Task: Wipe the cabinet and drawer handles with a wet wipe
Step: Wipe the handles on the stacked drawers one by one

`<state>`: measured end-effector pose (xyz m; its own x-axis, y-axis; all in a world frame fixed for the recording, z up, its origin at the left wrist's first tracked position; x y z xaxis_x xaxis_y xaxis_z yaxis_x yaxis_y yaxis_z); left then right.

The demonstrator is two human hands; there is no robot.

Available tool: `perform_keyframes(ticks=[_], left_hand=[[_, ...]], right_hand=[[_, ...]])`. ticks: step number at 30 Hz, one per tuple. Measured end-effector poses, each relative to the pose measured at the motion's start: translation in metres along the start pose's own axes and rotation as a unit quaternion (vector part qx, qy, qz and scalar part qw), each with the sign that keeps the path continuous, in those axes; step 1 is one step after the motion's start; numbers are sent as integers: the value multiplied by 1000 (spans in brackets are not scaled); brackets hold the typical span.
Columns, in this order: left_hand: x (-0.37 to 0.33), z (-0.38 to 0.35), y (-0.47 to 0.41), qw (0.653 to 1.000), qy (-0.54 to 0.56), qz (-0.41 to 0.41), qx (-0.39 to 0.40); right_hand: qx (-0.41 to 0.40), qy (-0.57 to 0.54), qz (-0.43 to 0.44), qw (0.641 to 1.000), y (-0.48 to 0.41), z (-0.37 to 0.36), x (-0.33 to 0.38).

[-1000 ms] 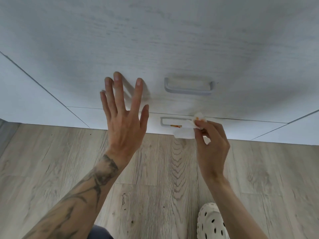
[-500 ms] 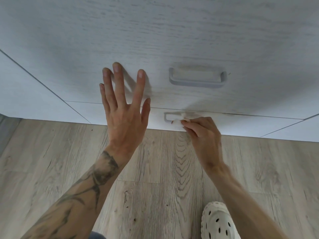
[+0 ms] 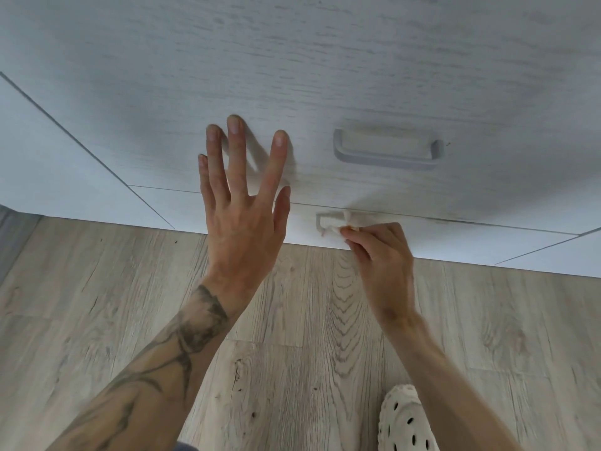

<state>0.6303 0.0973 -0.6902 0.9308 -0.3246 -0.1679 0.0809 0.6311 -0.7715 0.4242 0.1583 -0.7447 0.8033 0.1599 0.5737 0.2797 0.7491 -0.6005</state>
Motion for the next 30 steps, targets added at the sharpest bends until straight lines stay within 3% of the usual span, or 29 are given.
perform_keyframes(ticks=[4,9,13,18,23,30], left_hand=[[1,-1,0,1000,-2,4,2],[1,-2,1,1000,-6,4,2],[1,-2,0,1000,-6,6,5],[0,-1,0,1000,-3,4,4],[1,0,1,1000,-4,4,11],[1,0,1,1000,-6,2,22]], right_hand=[[-38,17,-36,998,-1,8,-2],[32,-6,-13,999,-10,-16,21],[-9,-77,-129,989,-10,-2,11],[-26,-152,-192,969,-8,-6,20],[38,-13,-97,994,-3,-10,20],[-31,-5,-35,999,-1,-24,31]])
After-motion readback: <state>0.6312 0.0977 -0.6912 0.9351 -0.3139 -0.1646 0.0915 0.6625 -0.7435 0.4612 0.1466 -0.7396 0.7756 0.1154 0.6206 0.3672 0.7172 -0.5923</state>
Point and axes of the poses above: each hand's wrist, its own y-axis away from the middle knuckle, its own z-axis out of the back of the hand, x = y × z, the point moved 7 cm from there along -y, towards the middle knuckle, and after that the axes turned 14 degrees about -x, right-handed, at the moved point
